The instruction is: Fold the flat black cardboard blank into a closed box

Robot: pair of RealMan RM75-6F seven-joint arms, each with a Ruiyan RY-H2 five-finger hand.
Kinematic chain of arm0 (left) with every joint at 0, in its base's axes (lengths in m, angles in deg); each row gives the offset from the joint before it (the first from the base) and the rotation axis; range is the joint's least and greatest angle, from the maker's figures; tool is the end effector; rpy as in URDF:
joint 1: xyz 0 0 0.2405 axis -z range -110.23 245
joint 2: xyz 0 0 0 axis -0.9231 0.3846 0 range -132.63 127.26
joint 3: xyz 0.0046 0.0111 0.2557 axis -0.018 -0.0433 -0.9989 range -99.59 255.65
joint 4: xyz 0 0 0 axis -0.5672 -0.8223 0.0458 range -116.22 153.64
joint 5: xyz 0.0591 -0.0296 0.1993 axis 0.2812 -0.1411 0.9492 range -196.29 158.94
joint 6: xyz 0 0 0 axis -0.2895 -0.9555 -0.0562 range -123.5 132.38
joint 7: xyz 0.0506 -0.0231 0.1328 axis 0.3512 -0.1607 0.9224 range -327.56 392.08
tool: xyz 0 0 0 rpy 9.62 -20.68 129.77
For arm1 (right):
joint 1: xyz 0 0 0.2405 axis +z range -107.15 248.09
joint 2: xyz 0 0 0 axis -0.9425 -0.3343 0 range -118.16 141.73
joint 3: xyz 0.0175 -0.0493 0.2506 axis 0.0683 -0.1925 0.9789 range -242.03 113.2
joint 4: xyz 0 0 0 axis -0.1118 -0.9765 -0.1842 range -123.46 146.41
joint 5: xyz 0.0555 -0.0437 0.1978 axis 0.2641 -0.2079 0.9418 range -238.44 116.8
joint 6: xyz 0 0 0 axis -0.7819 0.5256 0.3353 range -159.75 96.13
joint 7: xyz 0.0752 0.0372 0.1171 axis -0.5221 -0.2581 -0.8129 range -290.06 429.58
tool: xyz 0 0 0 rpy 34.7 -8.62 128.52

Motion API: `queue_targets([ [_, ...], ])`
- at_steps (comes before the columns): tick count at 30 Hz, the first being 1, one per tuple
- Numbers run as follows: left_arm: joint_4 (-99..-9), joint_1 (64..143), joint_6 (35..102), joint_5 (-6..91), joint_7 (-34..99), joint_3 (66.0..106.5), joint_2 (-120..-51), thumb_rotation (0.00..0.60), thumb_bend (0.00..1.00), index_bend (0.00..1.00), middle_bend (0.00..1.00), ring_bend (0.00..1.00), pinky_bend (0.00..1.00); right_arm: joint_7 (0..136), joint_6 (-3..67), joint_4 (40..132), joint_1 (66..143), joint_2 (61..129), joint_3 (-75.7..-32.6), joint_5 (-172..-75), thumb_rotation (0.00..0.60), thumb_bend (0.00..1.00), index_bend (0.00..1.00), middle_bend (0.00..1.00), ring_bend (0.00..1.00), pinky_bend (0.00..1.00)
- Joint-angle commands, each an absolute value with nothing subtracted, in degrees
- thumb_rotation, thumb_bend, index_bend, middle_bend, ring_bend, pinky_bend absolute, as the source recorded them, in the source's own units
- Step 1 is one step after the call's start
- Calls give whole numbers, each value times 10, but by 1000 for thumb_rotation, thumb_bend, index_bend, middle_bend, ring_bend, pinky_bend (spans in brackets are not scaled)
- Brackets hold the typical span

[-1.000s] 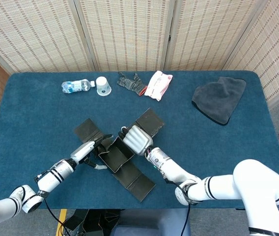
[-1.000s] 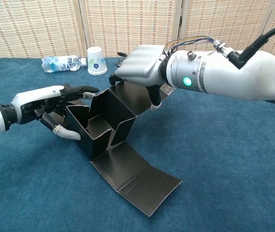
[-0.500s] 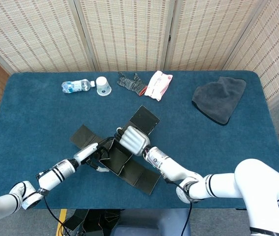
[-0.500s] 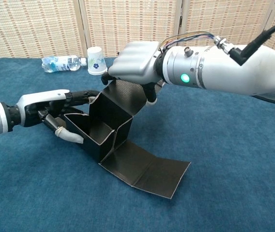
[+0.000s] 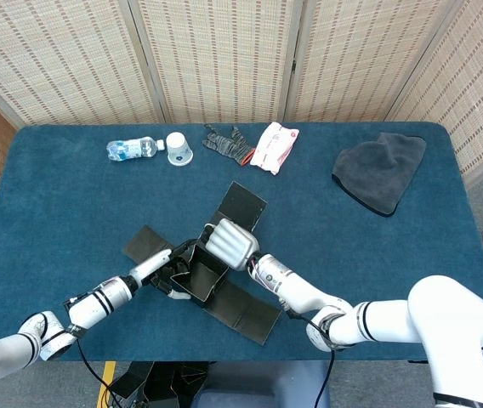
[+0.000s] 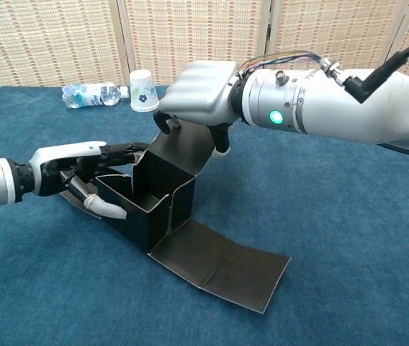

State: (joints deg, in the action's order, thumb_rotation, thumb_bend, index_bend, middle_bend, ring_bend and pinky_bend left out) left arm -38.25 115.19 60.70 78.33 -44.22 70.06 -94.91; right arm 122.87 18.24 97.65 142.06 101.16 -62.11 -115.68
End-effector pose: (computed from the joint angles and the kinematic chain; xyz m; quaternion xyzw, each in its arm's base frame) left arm -0.2014 0.3455 -0.0400 -0.6172 -0.6620 -0.4192 0.0717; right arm -0.0113 -0.3576 -0.0495 0.8889 0.0046 0.2585 0.3781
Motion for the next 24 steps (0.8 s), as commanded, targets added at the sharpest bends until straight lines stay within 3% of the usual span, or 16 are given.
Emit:
queue_targets([
  [1, -377, 1153, 607, 784, -448, 698, -952, 600, 71, 0, 0, 449, 653, 1225, 183, 976, 1419, 1011, -619, -1160, 600, 243, 278, 298, 799, 943],
  [12, -355, 1156, 604, 785, -493, 688, -968, 600, 71, 36, 11, 484, 655, 1216, 183, 973, 1412, 1010, -612, -1170, 600, 244, 278, 298, 799, 943],
  [19, -342, 1154, 618, 790, -518, 681, -973, 600, 71, 133, 126, 495, 655, 1200, 196, 980, 1401, 999, -600, -1175, 600, 243, 278, 298, 799, 943],
  [24, -334, 1150, 624, 788, -510, 682, -978, 600, 71, 149, 148, 496, 655, 1185, 206, 994, 1388, 986, -595, -1179, 600, 243, 278, 298, 798, 943],
])
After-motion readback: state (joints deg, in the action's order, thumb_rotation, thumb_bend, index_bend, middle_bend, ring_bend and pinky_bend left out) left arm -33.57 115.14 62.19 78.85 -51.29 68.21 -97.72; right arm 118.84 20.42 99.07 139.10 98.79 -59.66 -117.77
